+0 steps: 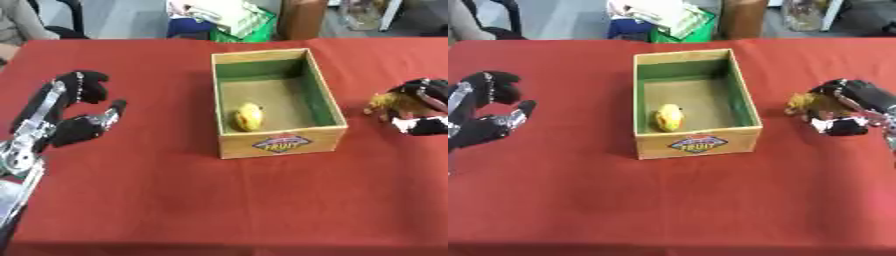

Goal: Pick up objects on the table and place them in the box.

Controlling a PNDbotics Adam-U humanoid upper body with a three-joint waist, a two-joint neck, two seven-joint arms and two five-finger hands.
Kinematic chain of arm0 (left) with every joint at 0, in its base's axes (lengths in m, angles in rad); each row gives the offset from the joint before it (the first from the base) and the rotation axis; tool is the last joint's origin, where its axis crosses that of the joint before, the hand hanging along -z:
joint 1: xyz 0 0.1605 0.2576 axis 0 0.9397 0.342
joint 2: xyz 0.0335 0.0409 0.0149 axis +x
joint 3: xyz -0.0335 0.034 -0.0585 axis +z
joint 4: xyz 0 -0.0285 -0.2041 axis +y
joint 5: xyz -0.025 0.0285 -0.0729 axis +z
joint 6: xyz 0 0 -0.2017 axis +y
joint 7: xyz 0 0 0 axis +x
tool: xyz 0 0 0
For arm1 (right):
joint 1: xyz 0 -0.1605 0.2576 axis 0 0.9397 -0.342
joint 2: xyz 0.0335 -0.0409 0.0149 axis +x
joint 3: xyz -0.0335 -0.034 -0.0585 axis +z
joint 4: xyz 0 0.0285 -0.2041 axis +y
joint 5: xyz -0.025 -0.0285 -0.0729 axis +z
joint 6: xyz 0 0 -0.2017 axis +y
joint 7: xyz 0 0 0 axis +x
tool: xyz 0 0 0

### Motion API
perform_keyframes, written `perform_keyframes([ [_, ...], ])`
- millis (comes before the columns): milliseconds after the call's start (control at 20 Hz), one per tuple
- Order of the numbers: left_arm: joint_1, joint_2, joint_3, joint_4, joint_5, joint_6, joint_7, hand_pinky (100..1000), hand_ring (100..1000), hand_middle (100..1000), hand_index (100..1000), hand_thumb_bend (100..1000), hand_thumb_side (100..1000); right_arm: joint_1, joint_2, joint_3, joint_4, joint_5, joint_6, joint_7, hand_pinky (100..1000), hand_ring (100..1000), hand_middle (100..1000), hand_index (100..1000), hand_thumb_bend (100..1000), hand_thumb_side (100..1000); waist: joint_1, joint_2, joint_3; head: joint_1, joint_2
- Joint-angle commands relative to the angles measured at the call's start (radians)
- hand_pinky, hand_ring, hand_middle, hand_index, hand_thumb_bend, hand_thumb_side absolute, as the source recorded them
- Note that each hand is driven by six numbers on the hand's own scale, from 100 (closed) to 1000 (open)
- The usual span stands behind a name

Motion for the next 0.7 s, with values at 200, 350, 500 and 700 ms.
perform_keyframes([
  [200, -0.012, 0.011, 0.008, -0.013, 0.002, -0.004, -0.003, 722, 644, 558, 763, 361, 242, -0.008, -0.02, -0.009, -0.012, -0.001, 0.0, -0.021, 117, 337, 316, 410, 100, 460, -0.001, -0.013, -0.001, 0.0, 0.005],
  [350, -0.01, 0.01, 0.008, -0.013, 0.002, -0.004, -0.002, 721, 643, 558, 763, 358, 242, -0.006, -0.02, -0.012, -0.015, -0.011, -0.001, -0.035, 100, 298, 259, 352, 100, 445, 0.0, -0.014, -0.002, -0.001, 0.005],
  [500, -0.009, 0.01, 0.007, -0.013, 0.003, -0.003, -0.002, 721, 643, 557, 761, 350, 245, -0.009, -0.021, -0.011, -0.035, -0.035, -0.015, -0.038, 100, 295, 250, 343, 100, 431, 0.0, -0.014, -0.003, -0.002, 0.005],
  [700, -0.009, 0.011, 0.008, -0.013, 0.003, -0.003, -0.002, 720, 645, 557, 760, 348, 244, -0.019, -0.027, -0.004, -0.089, -0.096, -0.039, -0.017, 100, 294, 245, 338, 100, 410, 0.0, -0.015, -0.004, -0.002, 0.005],
])
